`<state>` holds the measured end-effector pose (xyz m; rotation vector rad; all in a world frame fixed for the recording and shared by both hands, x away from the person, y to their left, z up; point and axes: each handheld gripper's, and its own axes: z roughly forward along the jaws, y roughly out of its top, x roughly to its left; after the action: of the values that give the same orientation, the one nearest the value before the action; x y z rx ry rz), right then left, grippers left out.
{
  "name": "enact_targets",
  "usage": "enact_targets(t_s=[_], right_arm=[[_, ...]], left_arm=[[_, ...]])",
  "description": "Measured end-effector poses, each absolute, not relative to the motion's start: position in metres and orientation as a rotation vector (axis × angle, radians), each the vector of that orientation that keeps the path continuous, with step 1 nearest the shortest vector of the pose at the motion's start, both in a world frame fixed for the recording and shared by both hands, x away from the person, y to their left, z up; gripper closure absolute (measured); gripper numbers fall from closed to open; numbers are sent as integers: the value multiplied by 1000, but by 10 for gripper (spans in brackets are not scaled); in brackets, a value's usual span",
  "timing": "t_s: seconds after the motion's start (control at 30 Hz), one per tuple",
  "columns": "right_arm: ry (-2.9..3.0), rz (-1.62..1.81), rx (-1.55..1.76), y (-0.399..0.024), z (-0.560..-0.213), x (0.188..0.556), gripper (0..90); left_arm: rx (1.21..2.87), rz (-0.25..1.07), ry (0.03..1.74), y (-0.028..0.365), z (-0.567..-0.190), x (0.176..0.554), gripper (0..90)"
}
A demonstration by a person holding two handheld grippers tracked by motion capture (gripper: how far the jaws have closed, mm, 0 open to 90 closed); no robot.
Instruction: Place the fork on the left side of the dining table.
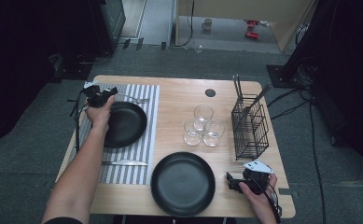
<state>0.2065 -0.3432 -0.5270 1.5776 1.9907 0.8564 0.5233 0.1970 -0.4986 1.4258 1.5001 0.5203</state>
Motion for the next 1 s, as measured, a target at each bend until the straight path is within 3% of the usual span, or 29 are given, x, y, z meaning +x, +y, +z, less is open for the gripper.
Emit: enact_targets(t_s=[1.0], right_arm=[[1991,856,1577,-343,-527,206,0]], left_arm=[[1513,523,1664,194,-502,531,403]])
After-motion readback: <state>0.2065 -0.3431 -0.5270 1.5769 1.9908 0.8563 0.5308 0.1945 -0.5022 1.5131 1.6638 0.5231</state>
